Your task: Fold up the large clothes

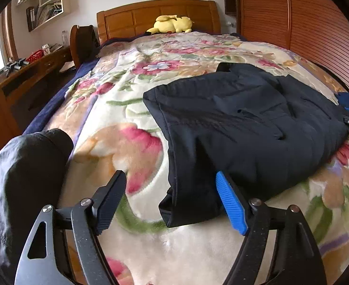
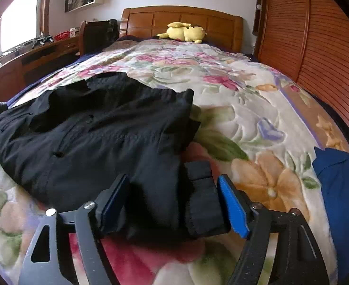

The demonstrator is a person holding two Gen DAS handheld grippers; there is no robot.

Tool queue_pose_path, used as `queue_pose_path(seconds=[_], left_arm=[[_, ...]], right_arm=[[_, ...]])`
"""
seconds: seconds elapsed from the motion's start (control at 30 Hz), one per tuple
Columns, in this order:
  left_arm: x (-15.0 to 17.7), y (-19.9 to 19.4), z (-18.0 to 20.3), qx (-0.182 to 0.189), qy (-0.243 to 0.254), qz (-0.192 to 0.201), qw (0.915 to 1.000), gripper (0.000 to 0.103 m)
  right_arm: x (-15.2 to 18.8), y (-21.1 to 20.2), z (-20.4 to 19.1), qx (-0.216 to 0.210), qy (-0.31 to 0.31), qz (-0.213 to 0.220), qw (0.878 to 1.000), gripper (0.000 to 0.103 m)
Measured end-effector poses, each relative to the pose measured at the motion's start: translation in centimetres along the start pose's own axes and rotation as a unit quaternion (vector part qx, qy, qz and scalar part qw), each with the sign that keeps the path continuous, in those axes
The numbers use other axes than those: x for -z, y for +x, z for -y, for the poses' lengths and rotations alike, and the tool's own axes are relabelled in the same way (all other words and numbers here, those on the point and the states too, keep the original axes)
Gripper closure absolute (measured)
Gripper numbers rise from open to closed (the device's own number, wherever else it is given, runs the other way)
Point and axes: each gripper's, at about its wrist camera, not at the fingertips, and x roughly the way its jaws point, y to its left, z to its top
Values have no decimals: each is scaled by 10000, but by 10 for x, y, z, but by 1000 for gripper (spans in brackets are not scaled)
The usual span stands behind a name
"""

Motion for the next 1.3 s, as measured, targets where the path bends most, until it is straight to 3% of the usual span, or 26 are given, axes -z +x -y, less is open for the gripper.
queue_pose_path(seconds=[0.33,0.53,0.7,0.97,1.0,1.13,1.3], left_arm=[[-1,19,5,-78,74,-233,9997,22],[3,23,4,-51,11,-258,9997,21],[9,29,4,11,-48,-277,9996,20],[13,32,6,46,-108,-244,9996,20],[13,32,5,66,-130,-240,9996,20],[13,32,4,89,-157,-223,9996,20],[14,31,3,70,-147,-200,9997,20]], right_arm=[[7,24,3,-231,286,-300,9989,14],[9,27,7,-300,399,-270,9984,13],[13,22,12,-188,550,-211,9981,6],[16,34,16,-827,755,-613,9918,5],[16,35,15,-924,735,-651,9909,6],[14,32,7,-1261,562,-643,9883,32],[16,32,7,-1379,585,-699,9862,41]])
